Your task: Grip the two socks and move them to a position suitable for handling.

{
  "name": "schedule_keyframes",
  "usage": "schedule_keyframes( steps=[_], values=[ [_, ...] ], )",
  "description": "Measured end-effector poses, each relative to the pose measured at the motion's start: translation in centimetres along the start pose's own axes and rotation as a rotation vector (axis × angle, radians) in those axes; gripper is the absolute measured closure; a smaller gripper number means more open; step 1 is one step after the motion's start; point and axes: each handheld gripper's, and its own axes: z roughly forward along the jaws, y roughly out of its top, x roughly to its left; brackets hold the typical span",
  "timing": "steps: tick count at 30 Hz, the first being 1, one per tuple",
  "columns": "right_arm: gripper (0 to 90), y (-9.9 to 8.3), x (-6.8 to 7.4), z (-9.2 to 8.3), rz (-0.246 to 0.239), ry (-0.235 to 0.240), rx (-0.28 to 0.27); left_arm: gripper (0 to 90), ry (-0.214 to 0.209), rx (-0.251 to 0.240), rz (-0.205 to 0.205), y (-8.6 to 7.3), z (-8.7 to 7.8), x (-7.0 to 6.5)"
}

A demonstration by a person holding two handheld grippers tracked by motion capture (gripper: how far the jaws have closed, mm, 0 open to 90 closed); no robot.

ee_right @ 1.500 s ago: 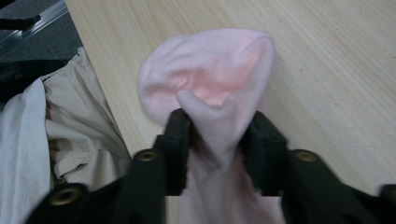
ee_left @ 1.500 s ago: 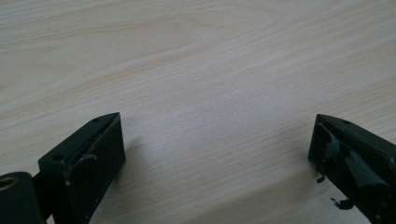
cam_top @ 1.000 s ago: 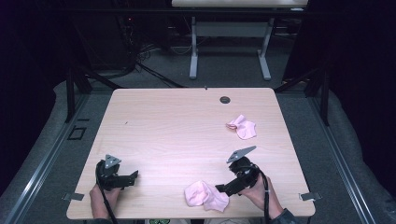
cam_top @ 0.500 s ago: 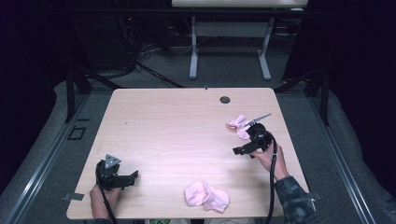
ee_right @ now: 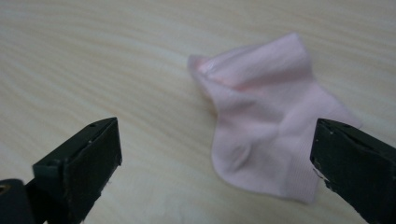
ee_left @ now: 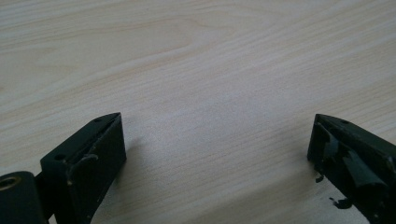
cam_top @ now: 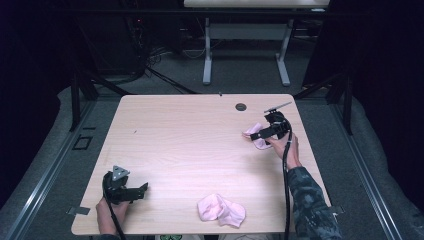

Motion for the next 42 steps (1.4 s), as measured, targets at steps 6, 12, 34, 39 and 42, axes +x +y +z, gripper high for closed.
schedule_keyframes(
  steps=[6,12,34,39,42],
  values=[
    [11.9,1.8,-1.0,2.4,0.074,-0.032,0.007,4.6,-0.001,-0.002,0.001,0.0,0.0,0.0],
    [24.3,1.9,-1.9,4.5,0.139,-0.094,0.033,4.8,-0.003,-0.001,0.003,0.0,0.0,0.0],
    [79.0,0.2,-1.6,1.9,0.100,-0.072,-0.077,5.2,-0.004,-0.001,0.005,0.0,0.0,0.0],
    [79.0,0.2,2.0,-0.9,-0.029,-0.049,-0.123,5.2,-0.003,-0.003,0.003,0.0,0.0,0.0],
    [79.0,-0.2,3.8,-2.0,-0.089,-0.030,-0.117,5.2,-0.003,-0.003,0.003,0.0,0.0,0.0]
  ],
)
